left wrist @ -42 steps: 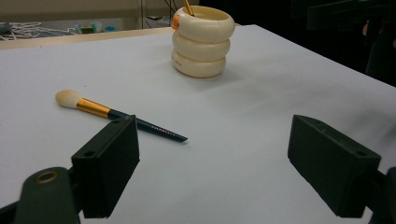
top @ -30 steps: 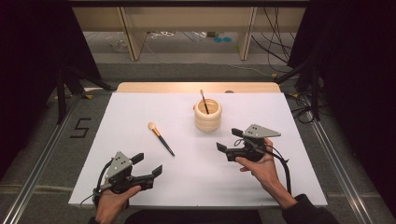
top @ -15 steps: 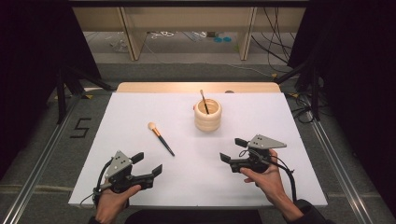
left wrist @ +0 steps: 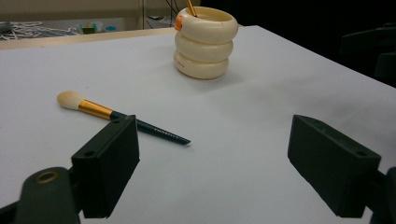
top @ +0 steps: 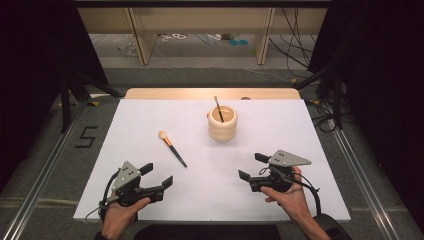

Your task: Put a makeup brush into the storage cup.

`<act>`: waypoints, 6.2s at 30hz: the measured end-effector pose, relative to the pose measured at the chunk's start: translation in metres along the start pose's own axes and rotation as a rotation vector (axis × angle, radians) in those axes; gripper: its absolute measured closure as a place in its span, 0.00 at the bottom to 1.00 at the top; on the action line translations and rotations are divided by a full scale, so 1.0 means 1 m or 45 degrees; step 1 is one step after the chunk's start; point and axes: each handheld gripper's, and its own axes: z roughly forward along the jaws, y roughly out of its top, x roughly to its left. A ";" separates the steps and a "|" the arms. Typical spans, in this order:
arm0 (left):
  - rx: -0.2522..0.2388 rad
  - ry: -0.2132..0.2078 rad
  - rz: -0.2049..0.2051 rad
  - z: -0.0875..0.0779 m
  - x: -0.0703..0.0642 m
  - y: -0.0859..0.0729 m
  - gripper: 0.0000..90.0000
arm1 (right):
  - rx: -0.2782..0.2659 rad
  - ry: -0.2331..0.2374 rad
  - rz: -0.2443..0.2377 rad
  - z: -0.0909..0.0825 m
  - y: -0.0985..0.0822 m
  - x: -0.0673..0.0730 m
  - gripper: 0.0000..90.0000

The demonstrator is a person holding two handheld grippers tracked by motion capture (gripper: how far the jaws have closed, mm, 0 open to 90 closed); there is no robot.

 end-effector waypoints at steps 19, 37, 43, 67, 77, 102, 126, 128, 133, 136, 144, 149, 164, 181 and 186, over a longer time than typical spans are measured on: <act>0.002 0.001 0.001 0.002 0.002 0.001 0.18 | 0.024 0.008 -0.001 -0.001 -0.001 0.000 0.18; 0.147 0.008 0.060 0.021 0.014 0.020 0.18 | 0.021 -0.003 -0.007 -0.001 -0.002 0.001 0.18; 0.207 0.048 0.039 0.030 0.018 0.032 0.19 | 0.034 0.009 -0.003 -0.001 -0.002 0.001 0.18; 0.523 0.162 -0.024 0.077 0.041 0.065 0.22 | 0.004 0.013 -0.016 0.001 -0.003 0.001 0.18; 0.529 0.149 -0.122 0.092 0.054 0.067 0.22 | 0.010 0.018 -0.005 0.001 -0.002 0.002 0.18; 0.776 0.208 -0.249 0.132 0.068 0.080 0.26 | 0.000 0.093 -0.007 0.004 -0.003 0.004 0.18; 0.908 0.221 -0.225 0.159 0.073 0.073 0.33 | 0.034 0.097 -0.018 0.002 -0.001 0.004 0.18; 0.911 0.223 -0.216 0.161 0.073 0.073 0.34 | 0.028 0.098 -0.018 0.003 -0.001 0.005 0.18; 0.922 0.239 -0.215 0.163 0.077 0.071 0.35 | 0.016 0.113 -0.025 0.005 -0.002 0.005 0.18; 0.921 0.243 -0.222 0.163 0.078 0.072 0.37 | -0.003 0.124 -0.022 0.006 -0.002 0.005 0.18; 0.949 0.244 -0.183 0.169 0.079 0.076 0.39 | 0.006 0.136 -0.013 0.007 -0.002 0.005 0.19; 0.960 0.257 -0.194 0.171 0.082 0.076 0.39 | 0.001 0.131 -0.022 0.007 -0.002 0.005 0.19; 0.989 0.268 -0.194 0.176 0.086 0.072 0.42 | 0.004 0.137 -0.017 0.006 -0.002 0.006 0.19; 1.025 0.299 -0.211 0.185 0.091 0.066 0.45 | 0.030 0.133 -0.021 0.005 -0.002 0.006 0.19; 1.029 0.305 -0.197 0.185 0.091 0.065 0.48 | 0.033 0.134 -0.020 0.005 -0.002 0.006 0.19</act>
